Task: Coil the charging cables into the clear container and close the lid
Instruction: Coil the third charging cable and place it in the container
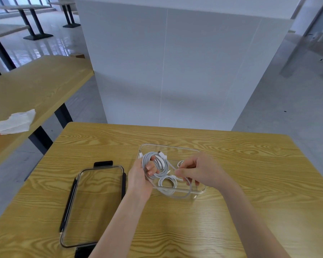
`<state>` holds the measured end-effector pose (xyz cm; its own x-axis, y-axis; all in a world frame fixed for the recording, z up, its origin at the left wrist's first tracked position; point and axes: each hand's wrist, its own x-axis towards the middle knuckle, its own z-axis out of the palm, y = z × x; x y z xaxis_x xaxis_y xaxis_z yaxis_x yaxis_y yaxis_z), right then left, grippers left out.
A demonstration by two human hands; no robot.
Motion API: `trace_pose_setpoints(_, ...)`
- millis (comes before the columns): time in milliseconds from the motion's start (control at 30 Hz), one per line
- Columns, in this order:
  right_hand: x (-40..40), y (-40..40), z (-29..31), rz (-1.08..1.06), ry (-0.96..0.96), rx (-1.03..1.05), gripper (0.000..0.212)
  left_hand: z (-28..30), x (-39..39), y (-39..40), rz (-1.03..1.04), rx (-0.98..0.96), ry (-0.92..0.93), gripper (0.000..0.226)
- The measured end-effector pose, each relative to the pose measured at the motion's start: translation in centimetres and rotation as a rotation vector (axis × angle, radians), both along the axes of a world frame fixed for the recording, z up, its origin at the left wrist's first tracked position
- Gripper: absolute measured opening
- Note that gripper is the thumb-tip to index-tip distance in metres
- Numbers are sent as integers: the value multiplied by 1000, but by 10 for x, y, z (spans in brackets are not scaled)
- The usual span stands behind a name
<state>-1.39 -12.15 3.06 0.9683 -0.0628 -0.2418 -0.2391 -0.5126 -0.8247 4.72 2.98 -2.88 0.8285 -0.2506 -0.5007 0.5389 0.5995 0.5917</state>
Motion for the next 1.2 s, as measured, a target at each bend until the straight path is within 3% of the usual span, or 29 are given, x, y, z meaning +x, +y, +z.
trace_pose_setpoints(167, -3, -1, 7, -27, -36, -39, 35, 3, 2, 2, 27, 2, 27, 38)
trace_pose_setpoints(300, 0, 4, 5, -44, -23, -58, 19, 2, -2, -3, -5, 88, -14, 37)
trace_pose_setpoints(500, 4, 10, 7, -101, -7, 16, 25, 1, -3, 1, -12, 110, -35, 38)
trace_pose_setpoints(800, 3, 12, 8, -50, -38, -52, 24, 3, -3, -3, -22, 90, -46, 37)
trace_pose_setpoints(1067, 13, 16, -17, -332, -71, -34, 36, 4, -7, -8, -134, 131, -122, 44)
trace_pose_setpoints(1200, 18, 22, -30, -293, -118, -176, 32, 5, -9, -12, -145, 103, -92, 45)
